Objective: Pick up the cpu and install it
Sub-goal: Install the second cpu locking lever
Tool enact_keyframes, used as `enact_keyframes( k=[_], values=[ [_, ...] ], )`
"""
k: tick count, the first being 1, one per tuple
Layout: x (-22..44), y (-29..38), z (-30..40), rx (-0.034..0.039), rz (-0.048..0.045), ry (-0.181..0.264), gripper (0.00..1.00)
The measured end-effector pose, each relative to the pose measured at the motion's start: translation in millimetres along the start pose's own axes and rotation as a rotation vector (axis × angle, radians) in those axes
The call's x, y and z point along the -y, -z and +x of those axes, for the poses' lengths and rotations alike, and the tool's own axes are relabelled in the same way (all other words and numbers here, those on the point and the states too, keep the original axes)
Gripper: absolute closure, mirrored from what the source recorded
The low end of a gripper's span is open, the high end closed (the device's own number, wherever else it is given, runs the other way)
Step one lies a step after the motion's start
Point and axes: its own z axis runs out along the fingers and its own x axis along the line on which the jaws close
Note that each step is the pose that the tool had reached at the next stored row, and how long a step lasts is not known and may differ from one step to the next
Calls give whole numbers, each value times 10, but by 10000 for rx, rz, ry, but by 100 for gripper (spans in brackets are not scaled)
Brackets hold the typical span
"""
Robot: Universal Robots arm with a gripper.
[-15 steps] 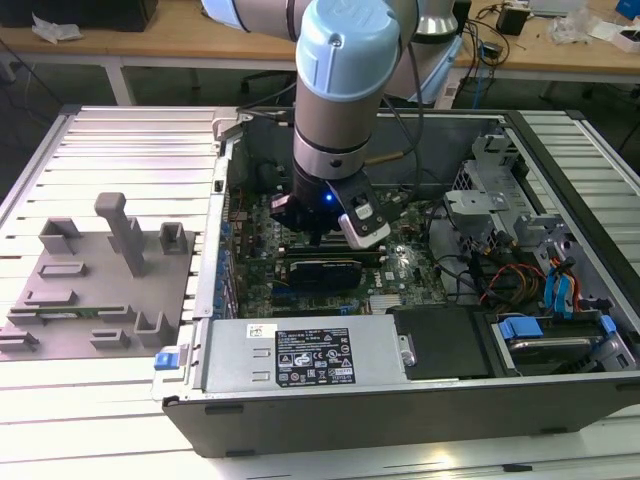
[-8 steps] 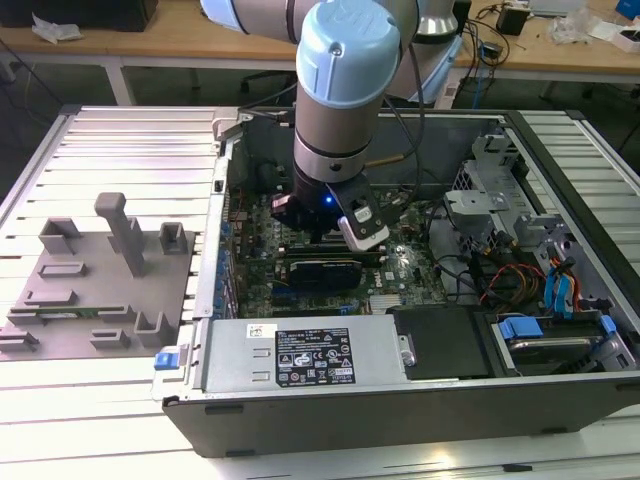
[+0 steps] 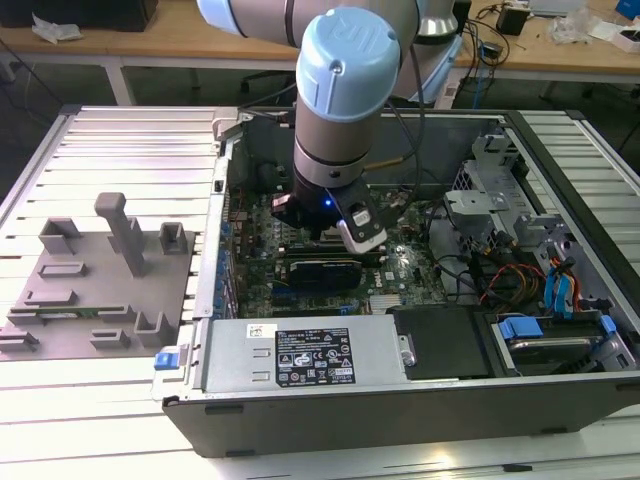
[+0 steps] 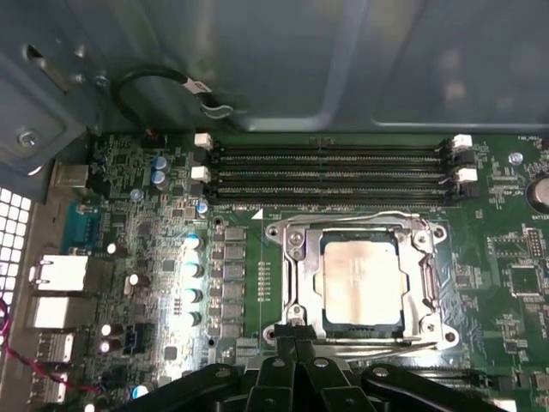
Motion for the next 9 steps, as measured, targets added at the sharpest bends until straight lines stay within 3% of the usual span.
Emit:
enact_keyframes(
  k=[9],
  values=[
    [18, -8, -4, -2, -27, 1, 89]
  ],
)
